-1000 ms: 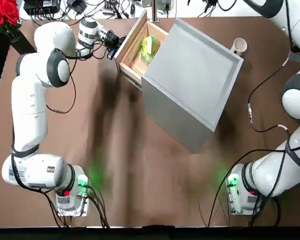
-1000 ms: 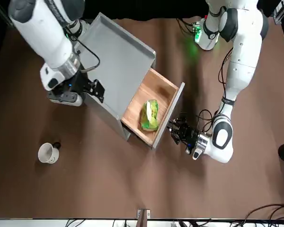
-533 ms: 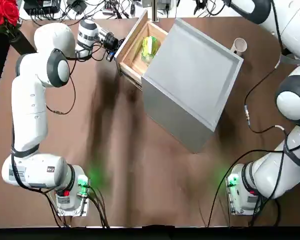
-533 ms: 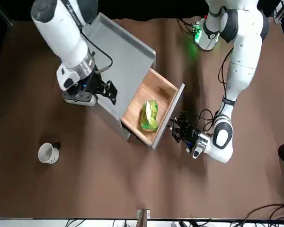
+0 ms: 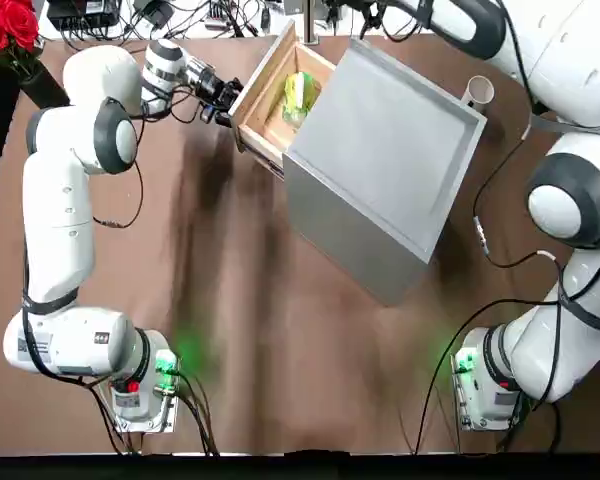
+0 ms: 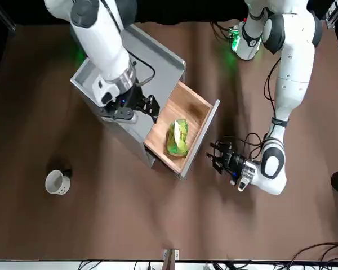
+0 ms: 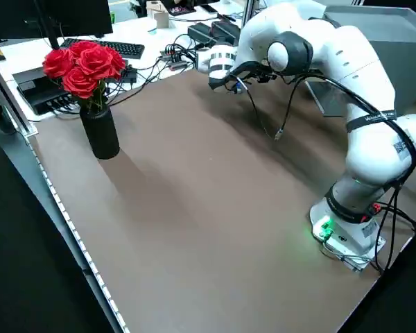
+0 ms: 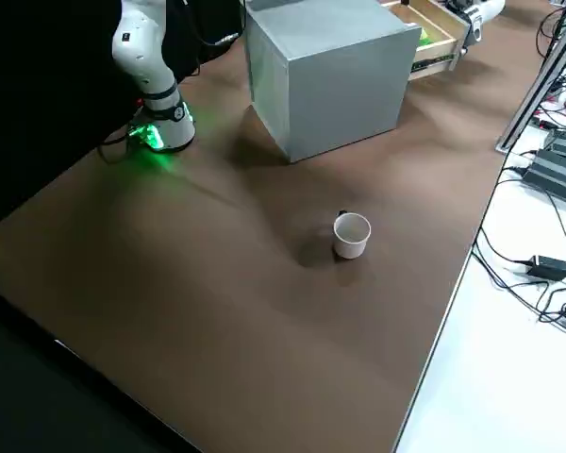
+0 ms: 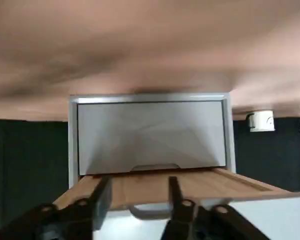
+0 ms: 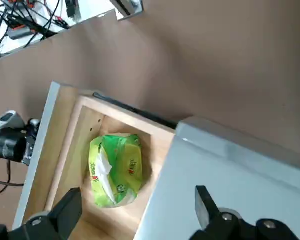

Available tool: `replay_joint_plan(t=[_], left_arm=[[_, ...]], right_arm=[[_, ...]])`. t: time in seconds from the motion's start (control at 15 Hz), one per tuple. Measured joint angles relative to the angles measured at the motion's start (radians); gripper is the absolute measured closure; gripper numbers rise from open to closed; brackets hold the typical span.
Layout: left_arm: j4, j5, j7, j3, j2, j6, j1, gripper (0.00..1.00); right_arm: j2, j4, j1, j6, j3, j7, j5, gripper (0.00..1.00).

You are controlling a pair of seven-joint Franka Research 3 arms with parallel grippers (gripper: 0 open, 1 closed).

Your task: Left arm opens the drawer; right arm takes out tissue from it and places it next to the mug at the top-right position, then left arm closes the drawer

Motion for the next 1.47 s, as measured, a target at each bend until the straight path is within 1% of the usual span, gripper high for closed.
replay_joint_plan(t=[0.07,0.13,0.2,0.33,0.4,0.47,0.53,0.67,0.73,0.93,1.07,1.47], left_arm=[[0.008,0.004,0.001,0.015,-0.008,0.0,0.002,0.42],[0.02,0.007,0.001,0.026,-0.016,0.0,0.007,0.42],[0.032,0.01,0.001,0.036,-0.025,0.0,0.01,0.39],[0.048,0.034,0.001,0.055,-0.054,0.0,0.007,0.23],[0.054,0.07,0.001,0.058,-0.073,0.0,0.005,0.21],[0.056,0.104,0.001,0.058,-0.094,0.0,0.002,0.15],[0.059,0.161,0.001,0.058,-0.136,0.0,-0.002,0.09],[0.062,0.235,0.001,0.058,-0.183,0.0,-0.005,0.01],[0.063,0.273,0.001,0.058,-0.208,0.0,-0.005,0.0],[0.066,0.391,0.006,0.058,-0.292,-0.001,-0.005,0.0],[0.067,0.48,0.05,0.058,-0.353,-0.002,-0.004,0.0],[0.065,0.689,0.209,0.058,-0.512,-0.032,0.0,0.0]], right_arm=[[0.014,0.013,0.008,0.0,0.0,0.001,0.0,0.0],[0.027,0.023,0.016,0.001,0.0,0.001,0.0,0.0],[0.037,0.03,0.024,0.007,0.0,0.001,0.0,0.0],[0.052,0.036,0.039,0.028,0.0,0.001,0.0,0.0],[0.058,0.038,0.047,0.035,0.0,0.001,0.0,0.0],[0.063,0.038,0.054,0.036,0.0,0.001,0.0,0.0],[0.072,0.039,0.067,0.042,0.0,0.001,0.0,0.0],[0.086,0.039,0.081,0.073,0.0,0.003,0.0,0.0],[0.095,0.039,0.088,0.091,0.0,0.004,0.0,0.0],[0.13,0.039,0.102,0.177,-0.001,0.007,0.0,0.0],[0.158,0.039,0.108,0.22,-0.001,0.007,0.0,0.0],[0.235,0.04,0.139,0.291,-0.003,0.007,-0.024,0.0]])
